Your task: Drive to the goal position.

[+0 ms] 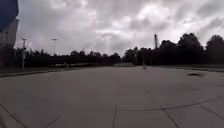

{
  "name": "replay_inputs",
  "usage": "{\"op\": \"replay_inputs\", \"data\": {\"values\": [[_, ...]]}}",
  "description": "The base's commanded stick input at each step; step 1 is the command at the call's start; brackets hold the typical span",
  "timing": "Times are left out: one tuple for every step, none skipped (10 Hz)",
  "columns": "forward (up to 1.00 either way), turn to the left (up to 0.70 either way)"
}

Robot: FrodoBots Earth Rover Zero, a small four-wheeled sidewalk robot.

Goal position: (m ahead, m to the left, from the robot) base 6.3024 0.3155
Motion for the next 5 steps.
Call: {"op": "replay_inputs", "data": {"values": [[0.7,0.0],[0.7,0.0],[0.7,0.0],[0.7,0.0],[0.7,0.0]]}}
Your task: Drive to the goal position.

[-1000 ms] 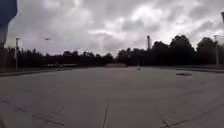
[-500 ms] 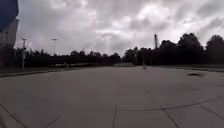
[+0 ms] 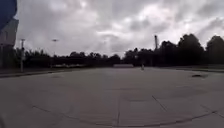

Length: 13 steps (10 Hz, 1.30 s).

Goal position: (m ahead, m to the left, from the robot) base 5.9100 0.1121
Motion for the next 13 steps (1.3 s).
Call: {"op": "replay_inputs", "data": {"values": [[0.7,0.0],[0.7,0.0],[0.7,0.0],[0.7,0.0],[0.7,0.0],[0.7,0.0],[0.7,0.0],[0.7,0.0],[0.7,0.0],[0.7,0.0],[0.7,0.0],[0.7,0.0],[0.7,0.0]]}}
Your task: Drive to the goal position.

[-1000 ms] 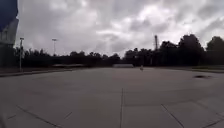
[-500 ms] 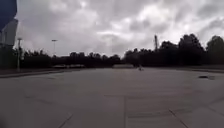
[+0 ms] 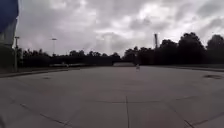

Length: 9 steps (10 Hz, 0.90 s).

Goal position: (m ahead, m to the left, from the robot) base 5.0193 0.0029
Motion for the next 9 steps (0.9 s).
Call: {"op": "replay_inputs", "data": {"values": [[0.7,0.0],[0.7,0.0],[0.7,0.0],[0.7,0.0],[0.7,0.0],[0.7,0.0],[0.7,0.0],[0.7,0.0],[0.7,0.0]]}}
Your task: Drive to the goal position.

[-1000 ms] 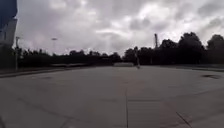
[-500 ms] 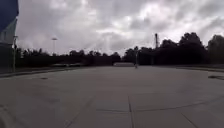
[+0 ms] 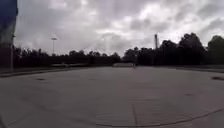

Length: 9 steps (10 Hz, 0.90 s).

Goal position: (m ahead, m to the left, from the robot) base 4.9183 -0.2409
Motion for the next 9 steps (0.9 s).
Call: {"op": "replay_inputs", "data": {"values": [[0.7,0.0],[0.7,0.0],[0.7,0.0],[0.7,0.0],[0.7,0.0],[0.7,0.0],[0.7,0.0],[0.7,0.0],[0.7,0.0]]}}
